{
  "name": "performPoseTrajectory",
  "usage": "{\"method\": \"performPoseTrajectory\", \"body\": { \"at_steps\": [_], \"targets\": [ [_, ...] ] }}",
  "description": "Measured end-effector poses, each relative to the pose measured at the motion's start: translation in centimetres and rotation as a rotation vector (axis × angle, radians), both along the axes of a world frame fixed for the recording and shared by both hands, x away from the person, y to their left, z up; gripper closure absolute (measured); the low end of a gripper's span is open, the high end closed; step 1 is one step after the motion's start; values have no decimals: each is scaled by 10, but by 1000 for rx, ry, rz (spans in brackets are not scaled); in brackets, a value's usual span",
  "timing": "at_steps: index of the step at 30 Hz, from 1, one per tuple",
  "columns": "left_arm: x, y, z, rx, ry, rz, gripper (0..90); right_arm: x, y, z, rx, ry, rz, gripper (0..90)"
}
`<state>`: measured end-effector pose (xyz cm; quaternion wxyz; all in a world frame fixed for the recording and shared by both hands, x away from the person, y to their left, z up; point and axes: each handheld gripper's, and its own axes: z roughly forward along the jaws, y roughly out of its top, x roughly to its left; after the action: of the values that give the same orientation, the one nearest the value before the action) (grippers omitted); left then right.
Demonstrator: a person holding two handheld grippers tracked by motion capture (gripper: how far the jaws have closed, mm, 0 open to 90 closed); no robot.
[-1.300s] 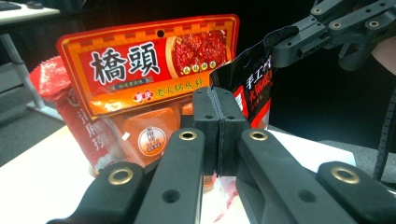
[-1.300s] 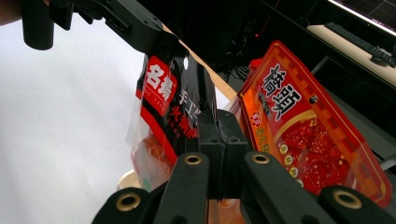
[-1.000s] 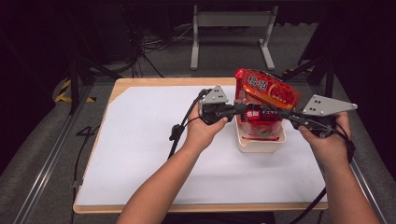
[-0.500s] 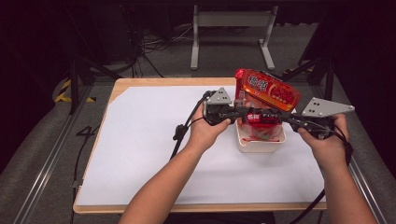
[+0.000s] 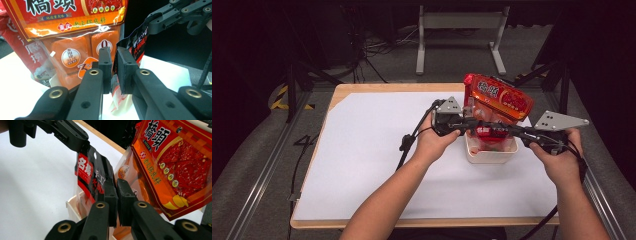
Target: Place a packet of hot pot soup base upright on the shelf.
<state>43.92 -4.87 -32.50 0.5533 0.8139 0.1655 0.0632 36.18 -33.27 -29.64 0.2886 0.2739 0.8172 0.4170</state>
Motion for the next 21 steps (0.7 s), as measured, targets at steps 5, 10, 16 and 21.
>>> {"method": "performPoseTrajectory", "body": {
  "at_steps": [5, 10, 16, 21],
  "targets": [
    [0, -1, -3, 14, 9, -3, 841, -1, 3, -4, -15, 10, -2, 870],
    [1, -1, -6, 18, 12, 3, 738, -3, 3, -7, -19, 19, -16, 860],
    [-1, -1, -9, 11, 8, 13, 573, -4, 0, -9, -2, 39, -37, 766],
    [-4, 1, -8, -14, -3, 57, 277, -5, -1, -8, 33, 36, -50, 693]
  ]
}}
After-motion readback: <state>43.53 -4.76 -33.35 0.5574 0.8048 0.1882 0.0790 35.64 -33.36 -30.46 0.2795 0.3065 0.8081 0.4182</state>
